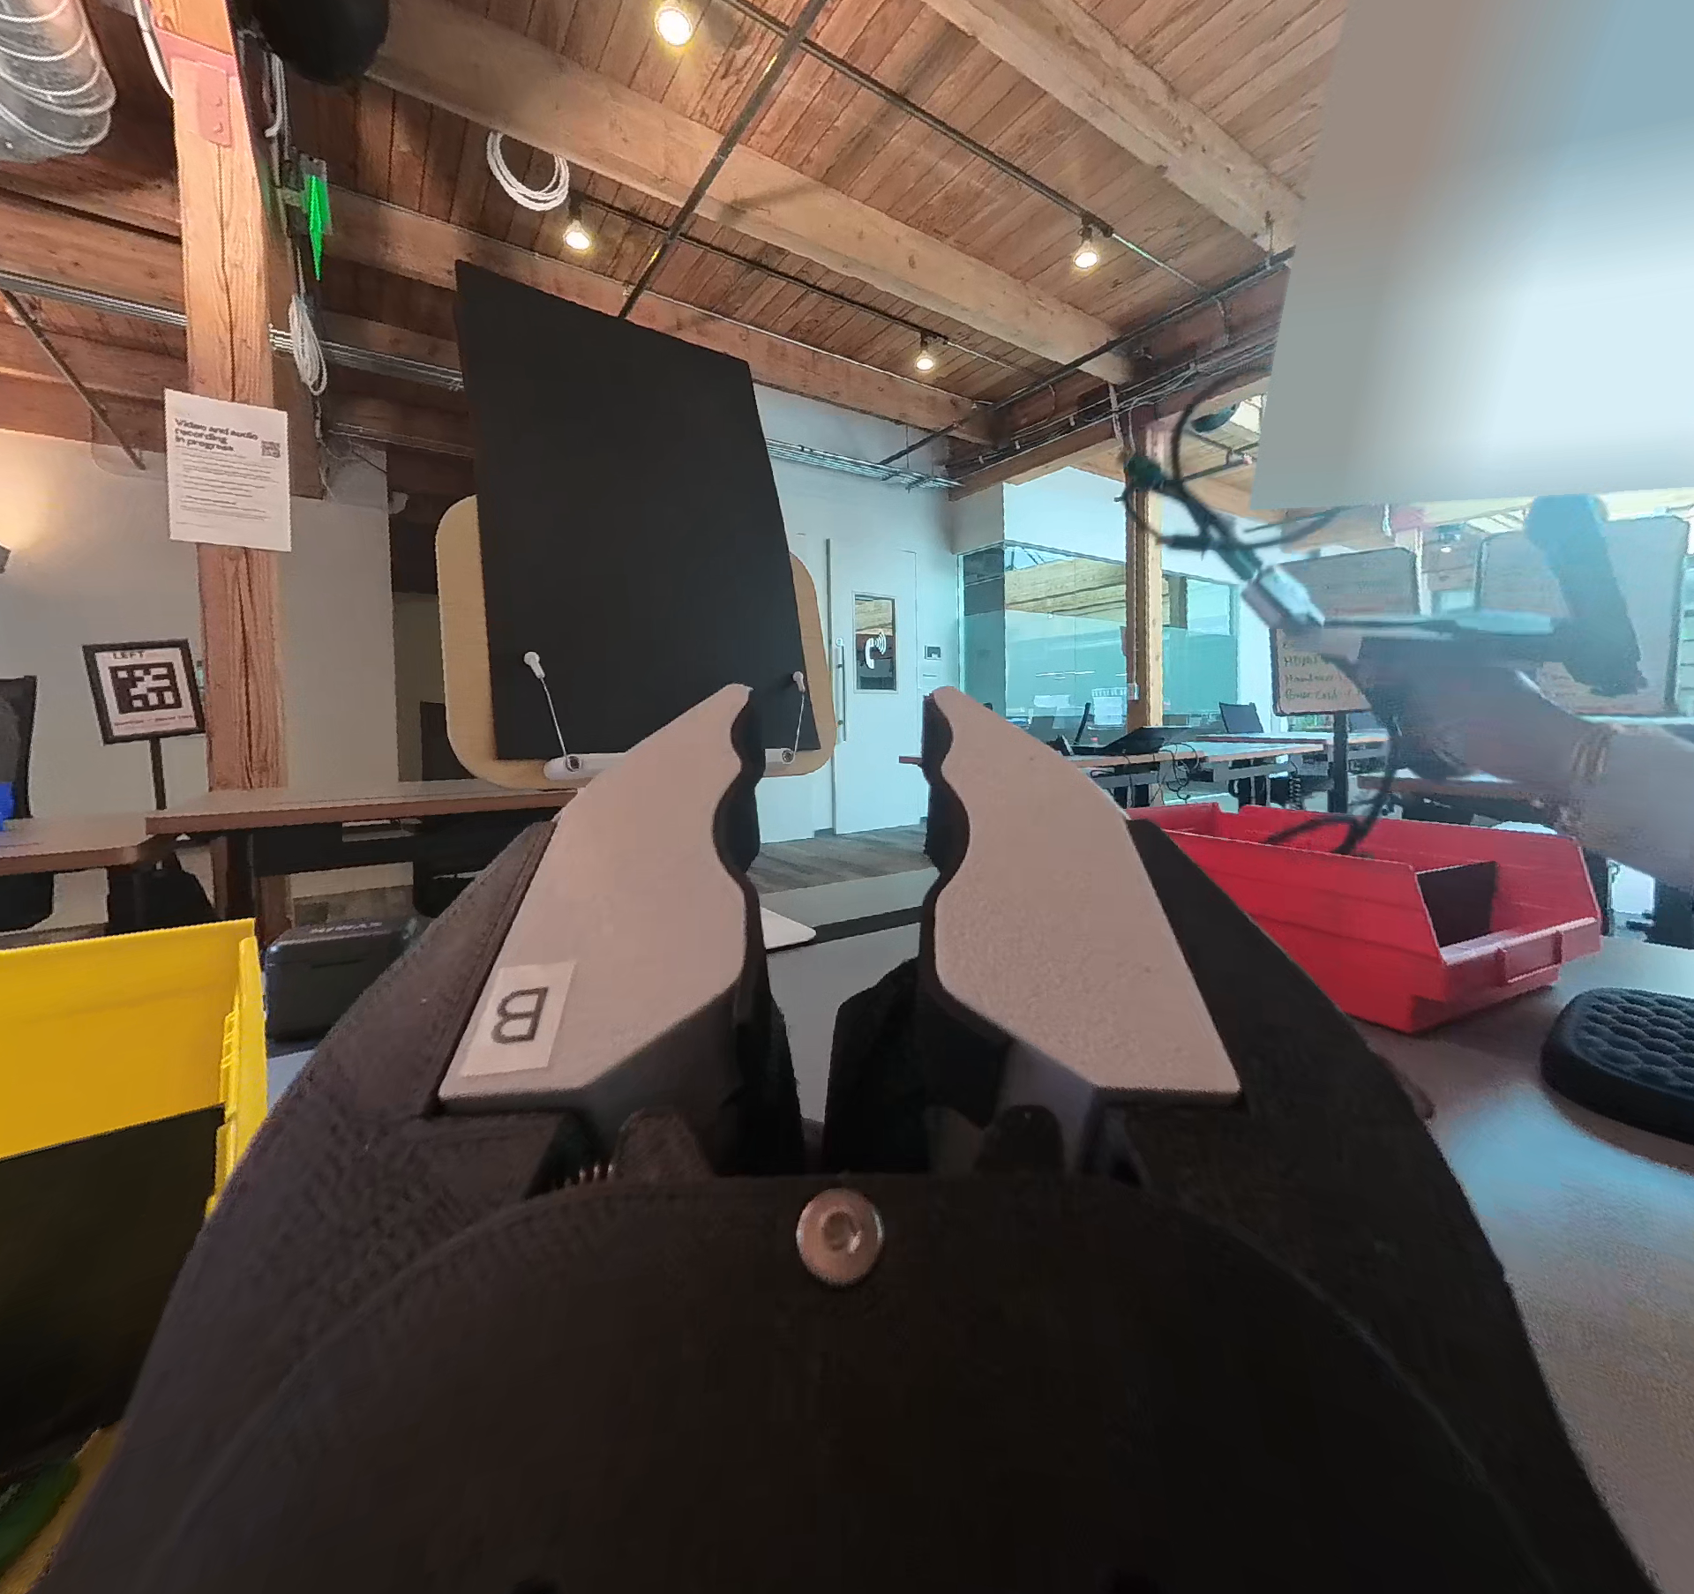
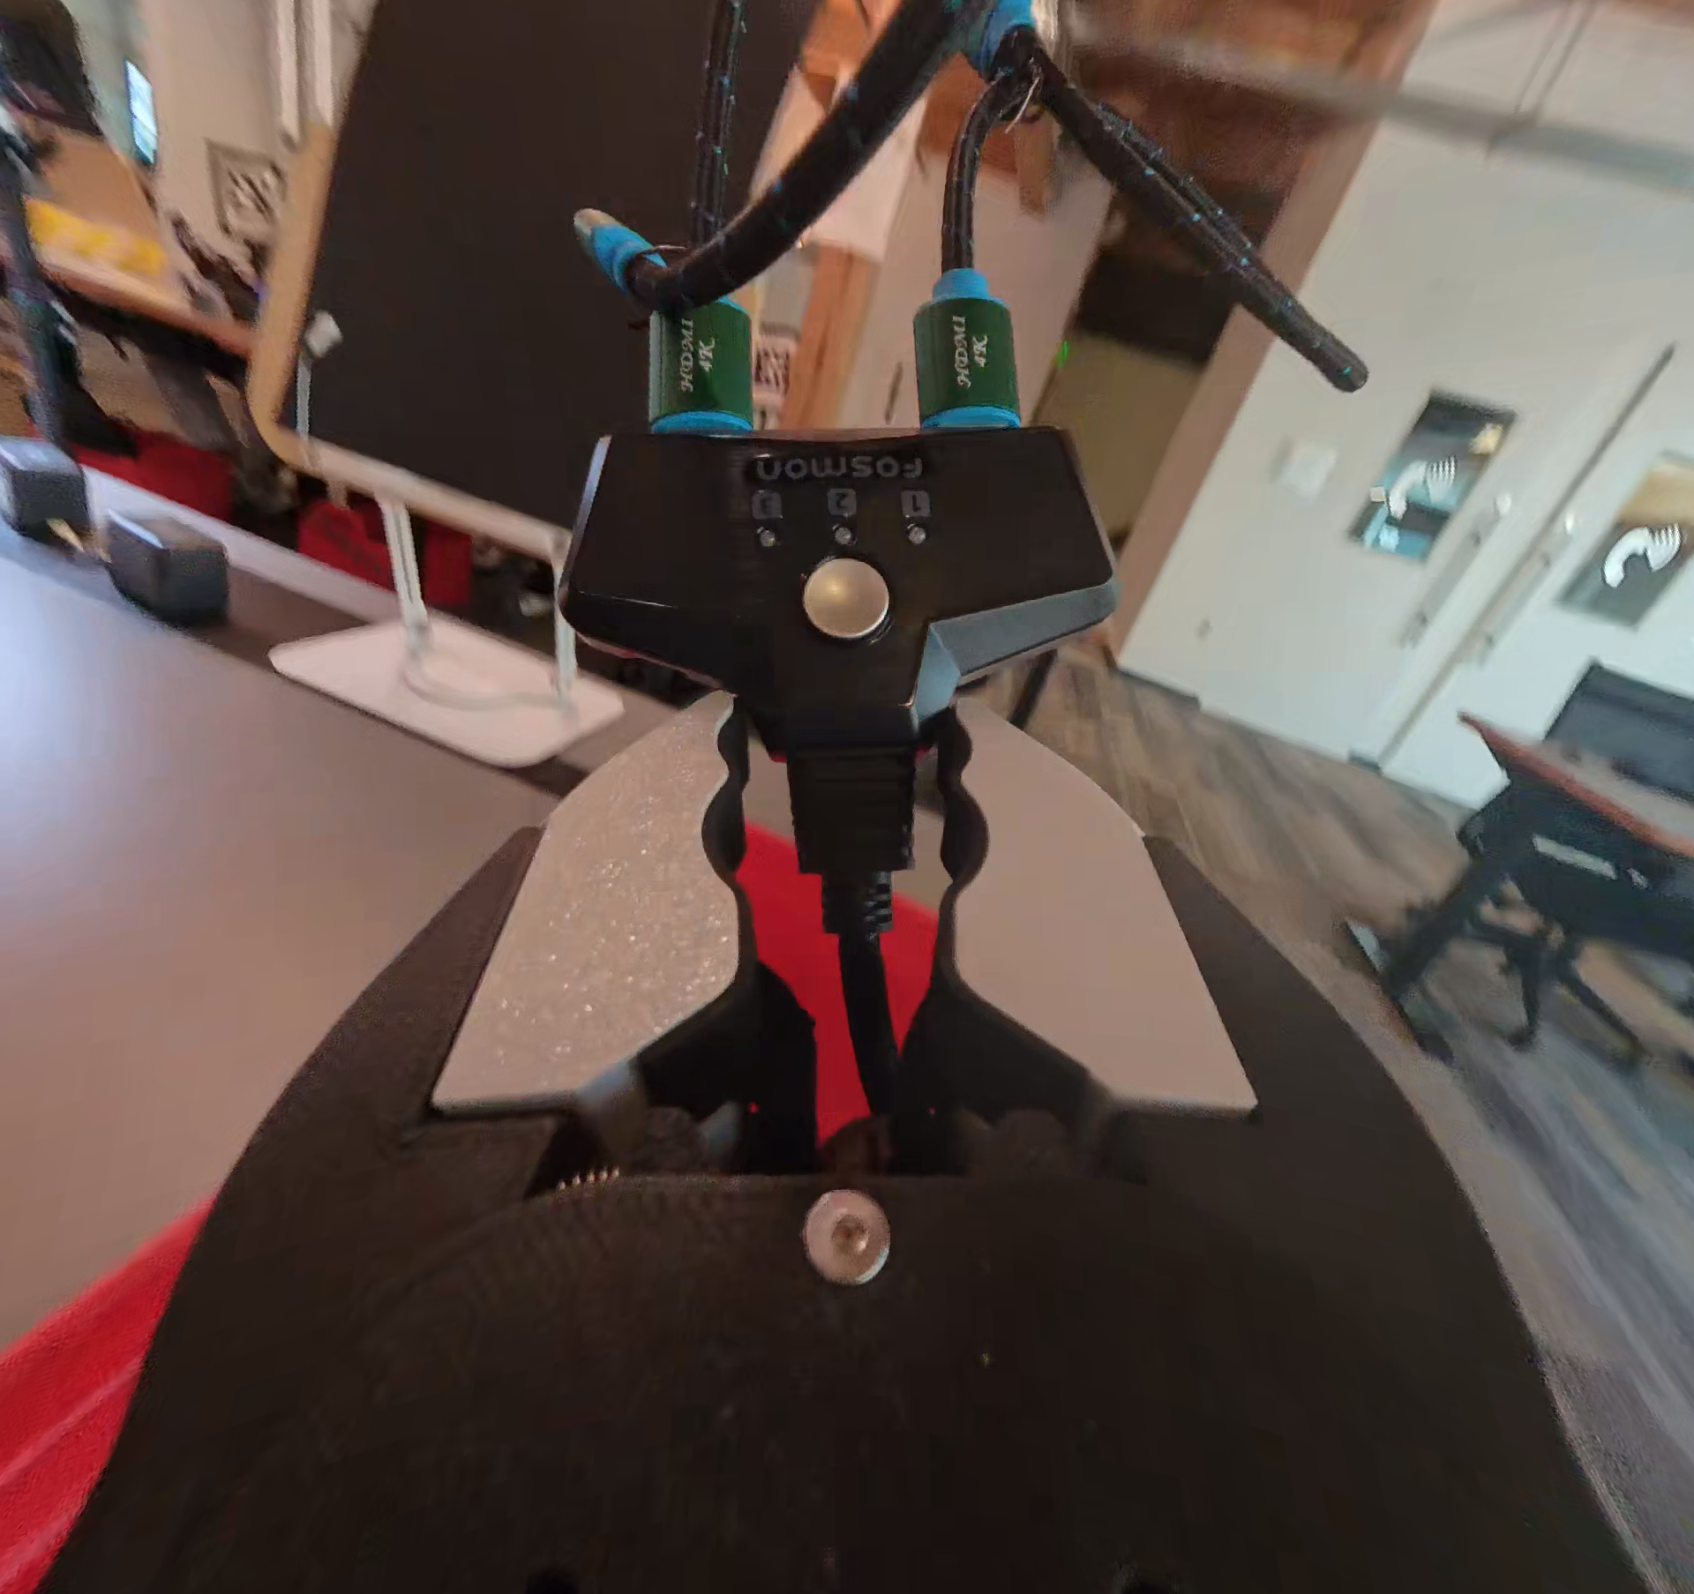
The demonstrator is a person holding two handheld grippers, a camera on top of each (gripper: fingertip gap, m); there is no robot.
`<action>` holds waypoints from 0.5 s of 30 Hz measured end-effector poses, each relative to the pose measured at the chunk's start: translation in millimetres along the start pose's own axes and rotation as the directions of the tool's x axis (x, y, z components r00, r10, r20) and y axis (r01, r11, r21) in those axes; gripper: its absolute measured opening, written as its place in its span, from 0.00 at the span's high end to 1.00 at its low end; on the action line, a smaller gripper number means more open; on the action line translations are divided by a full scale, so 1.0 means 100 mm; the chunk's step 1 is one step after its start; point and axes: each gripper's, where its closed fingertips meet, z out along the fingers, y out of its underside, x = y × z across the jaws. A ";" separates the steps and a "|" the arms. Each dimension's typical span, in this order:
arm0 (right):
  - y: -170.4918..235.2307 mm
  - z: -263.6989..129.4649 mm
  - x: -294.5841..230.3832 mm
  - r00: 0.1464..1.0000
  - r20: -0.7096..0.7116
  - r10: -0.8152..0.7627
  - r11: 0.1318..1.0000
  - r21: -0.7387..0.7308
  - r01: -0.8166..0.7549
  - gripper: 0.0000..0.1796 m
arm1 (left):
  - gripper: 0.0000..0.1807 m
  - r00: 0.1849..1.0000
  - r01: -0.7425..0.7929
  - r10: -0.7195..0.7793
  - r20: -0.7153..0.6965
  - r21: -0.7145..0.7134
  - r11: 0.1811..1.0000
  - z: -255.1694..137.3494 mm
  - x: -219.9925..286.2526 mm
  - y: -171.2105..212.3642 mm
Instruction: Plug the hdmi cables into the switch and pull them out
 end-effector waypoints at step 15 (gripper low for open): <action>1.64 -0.34 -0.52 0.962 0.249 -0.115 0.516 -0.812 0.272 0.79 | 0.83 1.000 0.002 -0.002 -0.005 0.008 1.000 -0.01 0.01 -0.01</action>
